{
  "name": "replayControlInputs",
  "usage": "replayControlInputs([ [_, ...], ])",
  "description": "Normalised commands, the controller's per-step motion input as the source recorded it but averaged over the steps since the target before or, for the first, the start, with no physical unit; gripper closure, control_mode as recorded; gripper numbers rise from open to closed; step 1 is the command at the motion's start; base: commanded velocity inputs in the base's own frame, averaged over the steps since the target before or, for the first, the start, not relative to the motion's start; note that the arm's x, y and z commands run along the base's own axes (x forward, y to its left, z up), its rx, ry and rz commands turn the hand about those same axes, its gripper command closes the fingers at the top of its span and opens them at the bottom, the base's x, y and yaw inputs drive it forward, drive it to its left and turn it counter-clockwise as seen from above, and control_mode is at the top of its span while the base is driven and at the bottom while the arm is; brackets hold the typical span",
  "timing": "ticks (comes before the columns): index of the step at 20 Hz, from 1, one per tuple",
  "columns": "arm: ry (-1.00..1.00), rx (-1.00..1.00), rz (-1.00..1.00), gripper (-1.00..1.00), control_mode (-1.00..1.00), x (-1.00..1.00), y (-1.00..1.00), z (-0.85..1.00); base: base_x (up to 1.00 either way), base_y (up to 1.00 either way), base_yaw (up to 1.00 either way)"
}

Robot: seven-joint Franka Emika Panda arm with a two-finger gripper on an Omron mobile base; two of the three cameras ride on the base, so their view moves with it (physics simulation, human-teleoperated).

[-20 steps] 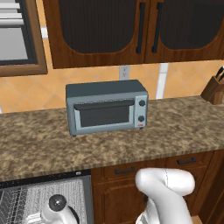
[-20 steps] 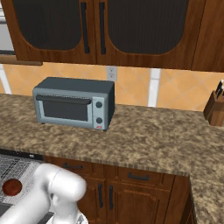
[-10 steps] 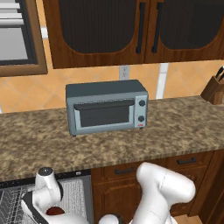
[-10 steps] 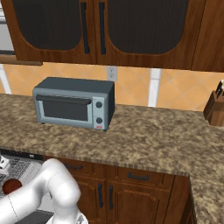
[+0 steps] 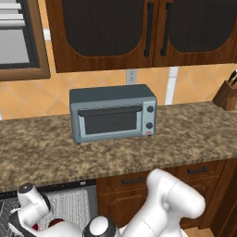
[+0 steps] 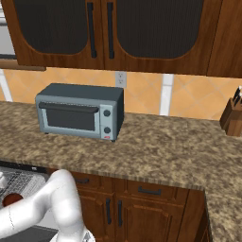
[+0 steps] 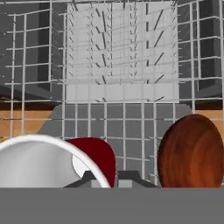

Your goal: Pick up the cup and bowl from the counter, place them in the dishwasher, and close the dishwasher door.

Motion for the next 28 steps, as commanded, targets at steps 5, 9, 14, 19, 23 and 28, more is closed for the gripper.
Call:
replayControlInputs([
  [5, -0.10, -0.05, -0.07, 1.00, -1.00, 0.32, 0.20, -0.60, 0.00, 0.00, 0.00],
  [9, -0.08, -0.02, -0.03, 1.00, -1.00, 0.51, 0.12, -0.40, 0.00, 0.00, 0.00],
  [14, -0.08, -0.01, -0.01, 1.00, -1.00, 0.56, 0.12, -0.62, 0.00, 0.00, 0.00],
  [19, -0.02, 0.00, -0.01, 1.00, -1.00, 0.58, 0.21, -0.85, 0.00, 0.00, 0.00],
  [23, 0.00, -0.07, -0.02, 1.00, -1.00, 0.07, 0.28, -0.96, 0.00, 0.00, 0.00],
  [28, 0.00, -0.12, -0.01, -1.00, -1.00, -0.05, 0.37, -0.68, 0.00, 0.00, 0.00],
])
